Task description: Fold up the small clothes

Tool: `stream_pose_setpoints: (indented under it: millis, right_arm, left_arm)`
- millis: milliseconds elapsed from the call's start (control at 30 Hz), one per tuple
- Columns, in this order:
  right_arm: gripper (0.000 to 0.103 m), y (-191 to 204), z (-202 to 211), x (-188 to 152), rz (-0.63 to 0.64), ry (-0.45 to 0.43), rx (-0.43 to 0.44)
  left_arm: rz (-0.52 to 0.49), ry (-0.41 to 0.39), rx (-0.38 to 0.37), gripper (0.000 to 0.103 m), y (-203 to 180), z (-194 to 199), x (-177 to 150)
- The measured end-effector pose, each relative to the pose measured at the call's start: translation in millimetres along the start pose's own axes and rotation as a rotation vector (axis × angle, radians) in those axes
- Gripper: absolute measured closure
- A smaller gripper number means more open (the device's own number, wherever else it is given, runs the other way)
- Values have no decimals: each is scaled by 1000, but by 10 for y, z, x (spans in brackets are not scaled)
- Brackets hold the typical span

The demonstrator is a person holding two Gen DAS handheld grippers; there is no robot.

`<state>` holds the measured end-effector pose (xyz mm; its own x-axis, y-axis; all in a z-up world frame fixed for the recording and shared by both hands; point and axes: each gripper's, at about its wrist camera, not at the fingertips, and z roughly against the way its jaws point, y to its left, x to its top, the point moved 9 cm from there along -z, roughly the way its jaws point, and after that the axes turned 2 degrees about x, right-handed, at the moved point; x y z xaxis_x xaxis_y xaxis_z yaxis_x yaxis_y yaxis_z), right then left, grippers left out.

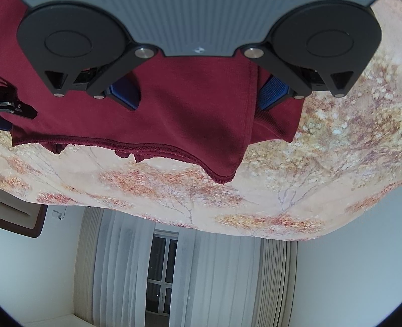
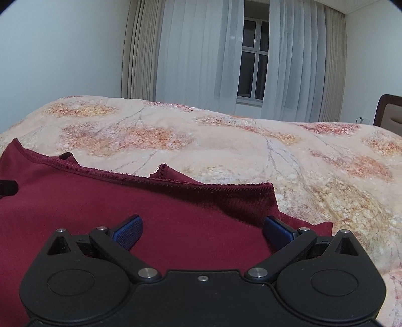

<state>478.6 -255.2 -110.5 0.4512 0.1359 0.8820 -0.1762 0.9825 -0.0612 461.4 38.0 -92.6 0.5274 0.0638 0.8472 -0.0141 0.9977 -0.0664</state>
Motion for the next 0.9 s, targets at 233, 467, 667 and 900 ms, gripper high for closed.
stream_pose_setpoints:
  millis: [233, 467, 667, 900]
  right_arm:
    - [1, -18, 156, 230, 14, -15, -19]
    - [1, 302, 369, 442, 27, -47, 69]
    - [1, 731, 605, 361, 105, -54, 153]
    - [1, 1060, 766, 209, 203, -58, 152]
  left_arm:
    - [-34, 35, -53, 0, -20, 240, 196]
    - [22, -9, 14, 0, 173, 800, 261]
    - [136, 40, 50, 0, 508, 1042, -125]
    - [211, -37, 54, 0, 709, 1199, -452]
